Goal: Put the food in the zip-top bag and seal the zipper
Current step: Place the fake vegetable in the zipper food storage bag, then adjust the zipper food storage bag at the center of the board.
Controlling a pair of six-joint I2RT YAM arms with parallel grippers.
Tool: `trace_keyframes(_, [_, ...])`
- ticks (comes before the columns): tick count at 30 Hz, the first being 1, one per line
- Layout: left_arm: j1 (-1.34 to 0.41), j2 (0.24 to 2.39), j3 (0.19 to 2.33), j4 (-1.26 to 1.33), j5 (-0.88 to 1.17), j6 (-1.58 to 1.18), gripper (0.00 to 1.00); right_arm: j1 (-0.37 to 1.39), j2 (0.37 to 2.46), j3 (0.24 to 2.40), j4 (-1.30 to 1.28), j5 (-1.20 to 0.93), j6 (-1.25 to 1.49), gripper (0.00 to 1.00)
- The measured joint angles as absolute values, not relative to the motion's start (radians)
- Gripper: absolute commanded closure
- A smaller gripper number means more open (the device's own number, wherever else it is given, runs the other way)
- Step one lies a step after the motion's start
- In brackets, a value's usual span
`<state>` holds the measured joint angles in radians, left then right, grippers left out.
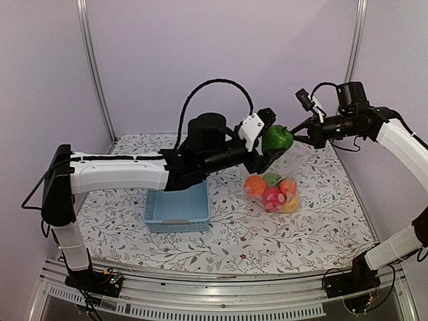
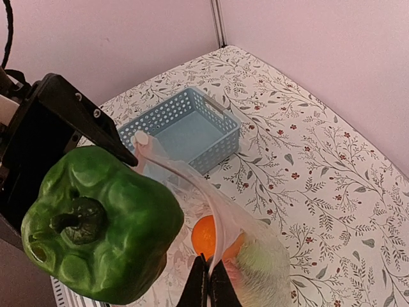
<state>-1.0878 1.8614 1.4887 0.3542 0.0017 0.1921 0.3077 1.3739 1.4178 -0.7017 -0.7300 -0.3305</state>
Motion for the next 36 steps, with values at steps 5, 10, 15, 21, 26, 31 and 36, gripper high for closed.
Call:
trace_keyframes(5, [-1.097,1.881,1.536,0.349,-0.077,0.226,0.07,0.308,1.374,1.418,-0.712,-0.74,-0.329,1.0])
trace_keyframes(10, [-1.102,1.882,1.553,0.329,-0.128,0.255,0.05,0.308,1.376,1.418,-0.714,-0.744,-0.329,1.0])
trace_keyframes(15, [-1.113,1.843,1.522,0.29,-0.117,0.314,0.12,0.308,1.38,1.419,-0.714,-0.744,-0.329,1.0])
trace_keyframes(21, [-1.161,1.689,1.483,0.085,0.002,0.432,0.25,0.308,1.381,1.419,-0.715,-0.744,-0.33,1.0])
trace_keyframes(26, [-1.17,1.654,1.532,-0.117,0.045,0.49,0.33,0.308,1.381,1.419,-0.727,-0.744,-0.342,1.0])
trace_keyframes(31, [-1.172,1.679,1.538,-0.262,0.044,0.525,0.34,0.308,1.381,1.419,-0.75,-0.744,-0.365,1.0])
trace_keyframes(36, [-1.172,1.748,1.572,-0.331,0.027,0.559,0.36,0.321,1.375,1.407,-0.763,-0.744,-0.385,1.0])
